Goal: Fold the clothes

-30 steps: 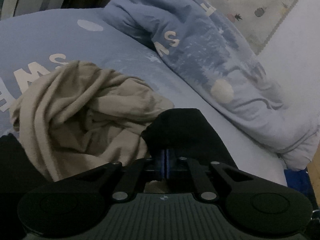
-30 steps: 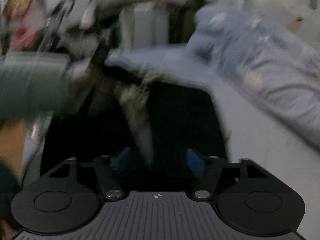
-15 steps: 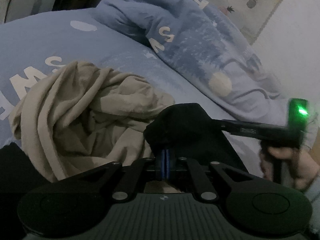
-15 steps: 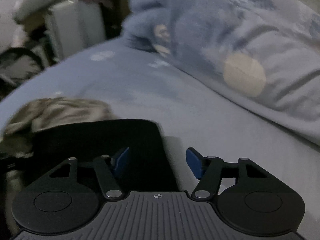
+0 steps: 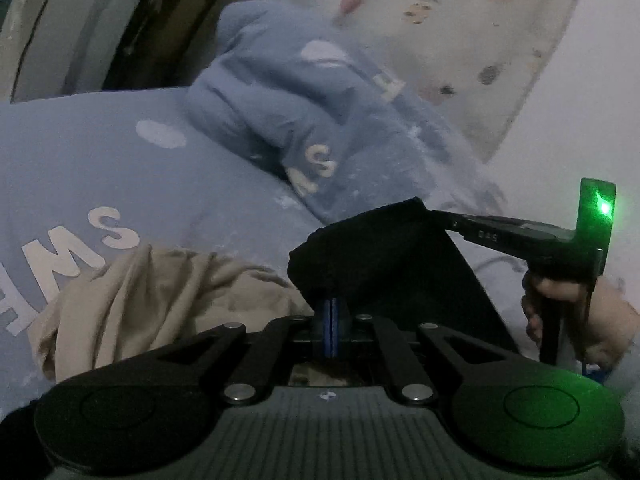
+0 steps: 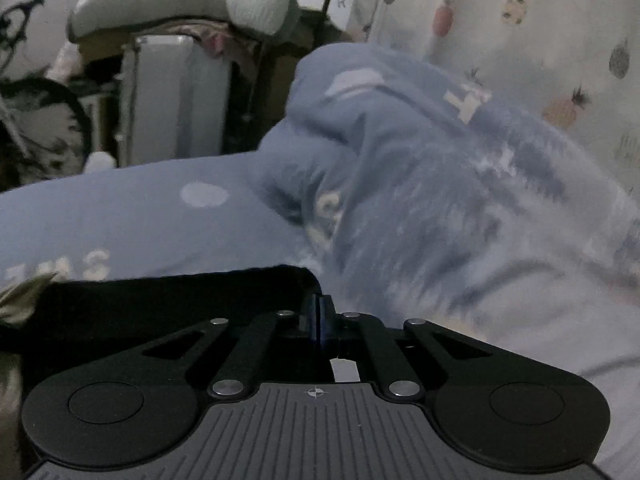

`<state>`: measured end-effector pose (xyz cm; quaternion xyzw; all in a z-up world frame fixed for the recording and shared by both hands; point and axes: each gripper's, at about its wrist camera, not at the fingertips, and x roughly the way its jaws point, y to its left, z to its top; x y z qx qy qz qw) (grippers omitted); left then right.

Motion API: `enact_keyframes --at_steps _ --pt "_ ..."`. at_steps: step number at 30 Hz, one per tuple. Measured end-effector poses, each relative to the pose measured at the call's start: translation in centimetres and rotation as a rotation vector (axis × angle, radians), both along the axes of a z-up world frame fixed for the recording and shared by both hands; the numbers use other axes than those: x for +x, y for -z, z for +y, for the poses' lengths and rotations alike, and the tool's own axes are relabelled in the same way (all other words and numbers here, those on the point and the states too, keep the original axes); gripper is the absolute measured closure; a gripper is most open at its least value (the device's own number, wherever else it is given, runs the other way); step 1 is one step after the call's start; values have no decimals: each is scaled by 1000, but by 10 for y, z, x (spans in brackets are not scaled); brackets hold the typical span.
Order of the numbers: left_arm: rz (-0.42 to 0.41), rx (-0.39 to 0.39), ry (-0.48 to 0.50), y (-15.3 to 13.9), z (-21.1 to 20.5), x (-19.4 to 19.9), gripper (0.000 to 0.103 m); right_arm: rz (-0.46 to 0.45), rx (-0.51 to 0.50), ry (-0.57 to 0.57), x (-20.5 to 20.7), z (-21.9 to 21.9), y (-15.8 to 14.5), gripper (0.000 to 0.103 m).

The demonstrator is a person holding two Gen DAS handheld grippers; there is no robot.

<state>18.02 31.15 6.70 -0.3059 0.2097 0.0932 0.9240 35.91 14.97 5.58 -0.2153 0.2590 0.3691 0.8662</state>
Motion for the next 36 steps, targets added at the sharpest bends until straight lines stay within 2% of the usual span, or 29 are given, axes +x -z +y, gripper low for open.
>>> enact_keyframes --at_steps 4,7,8,9,10,11,12,13,15,19,22,25,27,30,33,36 --pt "104 -19 -26 24 8 22 98 16 -166 29 8 35 52 100" --pt "115 -29 -13 31 11 27 95 -41 -266 92 5 50 84 96" --pt "120 -22 -7 31 11 28 94 -71 -259 120 0 51 82 86" --pt "124 -13 3 29 11 27 92 -97 -239 141 -4 50 75 66" --pt "121 -8 8 27 14 23 90 -125 -211 156 -8 46 64 54" --pt "118 -2 14 25 16 20 85 -150 -167 167 -14 37 46 34" --pt "114 2 19 22 18 16 71 -173 -116 177 -21 27 25 29" --pt "101 3 16 19 20 10 67 -188 -71 181 -28 14 3 29" --pt "81 29 -21 6 22 -9 43 -206 4 189 -45 -21 -49 29" --pt "22 11 -67 -20 32 -54 35 -287 97 244 -107 -113 -157 23" --pt "-2 14 -91 -45 36 -90 32 -355 121 315 -169 -183 -226 19" --pt "-14 15 -118 -73 35 -128 31 -406 143 397 -240 -249 -279 14" --pt "-29 14 -134 -93 32 -153 31 -420 143 453 -286 -288 -298 12" --pt "-73 23 -140 -122 23 -192 19 -418 109 544 -361 -341 -310 11" --pt "-103 40 -152 -145 15 -225 18 -373 80 667 -428 -393 -306 10" --pt "-119 40 -156 -157 9 -254 15 -315 113 788 -480 -437 -295 10"
